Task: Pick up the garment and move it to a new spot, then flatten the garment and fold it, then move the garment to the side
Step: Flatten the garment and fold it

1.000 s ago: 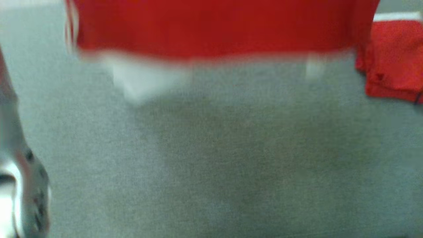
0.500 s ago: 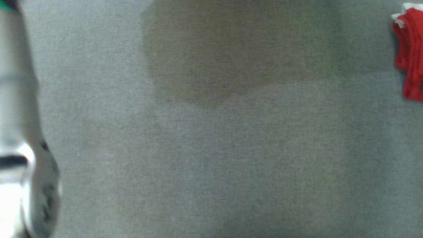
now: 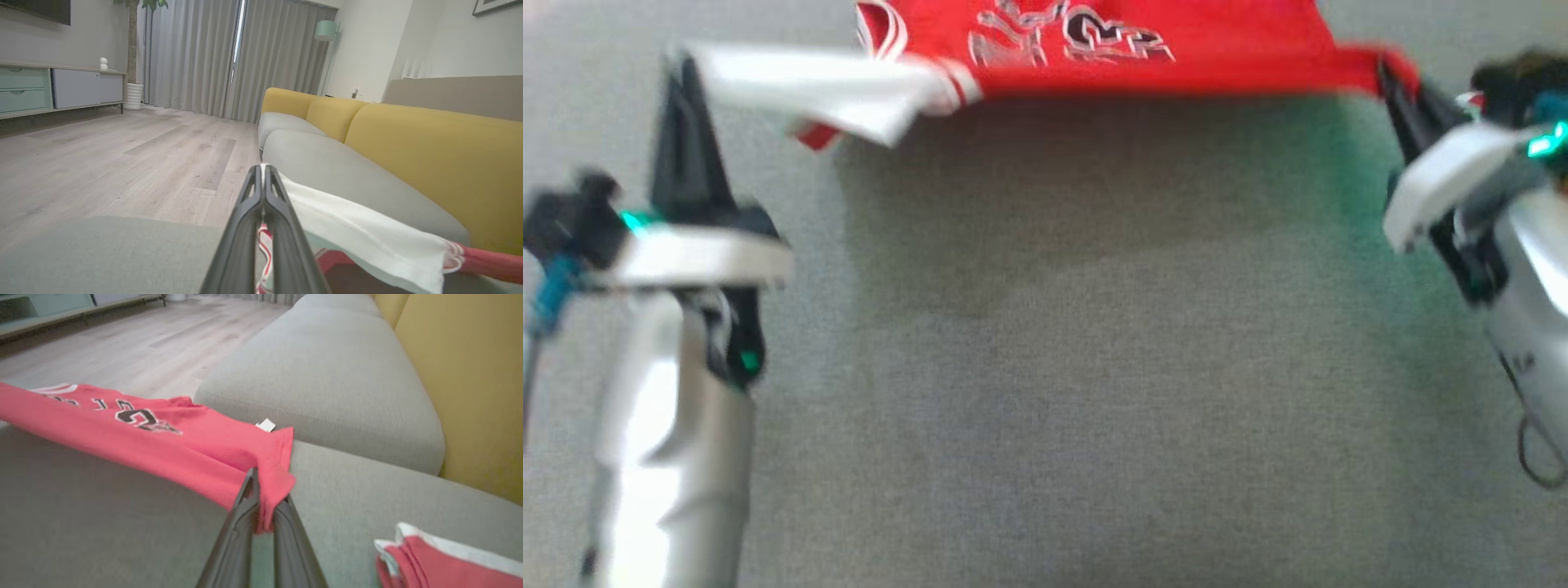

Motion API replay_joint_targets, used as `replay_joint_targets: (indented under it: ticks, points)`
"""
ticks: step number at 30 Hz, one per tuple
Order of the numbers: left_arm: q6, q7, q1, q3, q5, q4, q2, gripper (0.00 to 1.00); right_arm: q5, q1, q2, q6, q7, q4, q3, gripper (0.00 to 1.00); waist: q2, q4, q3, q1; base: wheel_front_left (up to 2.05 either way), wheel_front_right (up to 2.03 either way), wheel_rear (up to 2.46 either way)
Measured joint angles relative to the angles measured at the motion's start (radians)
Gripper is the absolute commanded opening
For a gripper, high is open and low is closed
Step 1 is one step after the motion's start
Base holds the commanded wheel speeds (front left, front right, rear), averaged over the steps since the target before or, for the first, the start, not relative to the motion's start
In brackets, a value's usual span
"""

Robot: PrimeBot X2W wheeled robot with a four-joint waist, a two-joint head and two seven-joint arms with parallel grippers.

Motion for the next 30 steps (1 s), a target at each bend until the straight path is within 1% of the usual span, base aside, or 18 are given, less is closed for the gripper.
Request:
replay_joint_targets:
  ticks: [1, 2, 5, 9, 13, 18, 24, 30]
  points:
    - [0.0, 0.0, 0.0, 0.0, 0.0, 0.0, 0.0, 0.0, 0.0, 0.0, 0.0, 0.0, 0.0, 0.0, 0.0, 0.0, 0.0, 0.0, 0.0, 0.0, 0.0, 0.0, 0.0]
    - [0.0, 0.0, 0.067, -0.02, 0.0, -0.035, 0.001, 0.0, 0.039, 0.045, -0.028, 0.0, 0.024, -0.023, 0.04, 0.0, 0.0, 0.0, -0.027, -0.0001, 0.0, 0.0, 0.0]
    - [0.0, 0.0, 0.158, -0.041, -0.003, -0.08, 0.009, 0.0, 0.092, 0.097, -0.061, 0.0, 0.053, -0.069, 0.092, 0.0, 0.0, -0.001, -0.065, -0.0001, 0.0, 0.0, 0.0]
    - [0.0, 0.001, 0.272, -0.059, -0.003, -0.14, 0.026, 0.0, 0.156, 0.145, -0.093, 0.0, 0.091, -0.123, 0.143, 0.0, 0.0, -0.008, -0.114, -0.0001, 0.0, 0.0, 0.0]
    - [0.0, 0.024, 0.372, -0.075, -0.012, -0.208, 0.031, 0.0, 0.199, 0.205, -0.135, 0.0, 0.118, -0.166, 0.181, 0.0, 0.0, -0.012, -0.162, 0.0, 0.0, 0.0, 0.0]
    - [0.011, 0.058, 0.491, -0.09, -0.012, -0.296, 0.043, 0.0, 0.241, 0.277, -0.164, 0.0, 0.138, -0.211, 0.199, 0.0, 0.0001, -0.016, -0.217, 0.0, 0.0, 0.0, 0.0]
    - [0.042, 0.096, 0.623, -0.108, -0.012, -0.396, 0.044, 0.0, 0.271, 0.354, -0.202, 0.0, 0.156, -0.269, 0.204, 0.0, 0.0001, -0.023, -0.264, 0.0001, 0.0, 0.0, 0.0]
    - [0.072, 0.116, 0.717, -0.109, -0.012, -0.496, 0.044, 0.0, 0.297, 0.439, -0.225, 0.0, 0.18, -0.339, 0.194, 0.0, 0.0, -0.029, -0.291, 0.0002, 0.0, 0.0, 0.0]
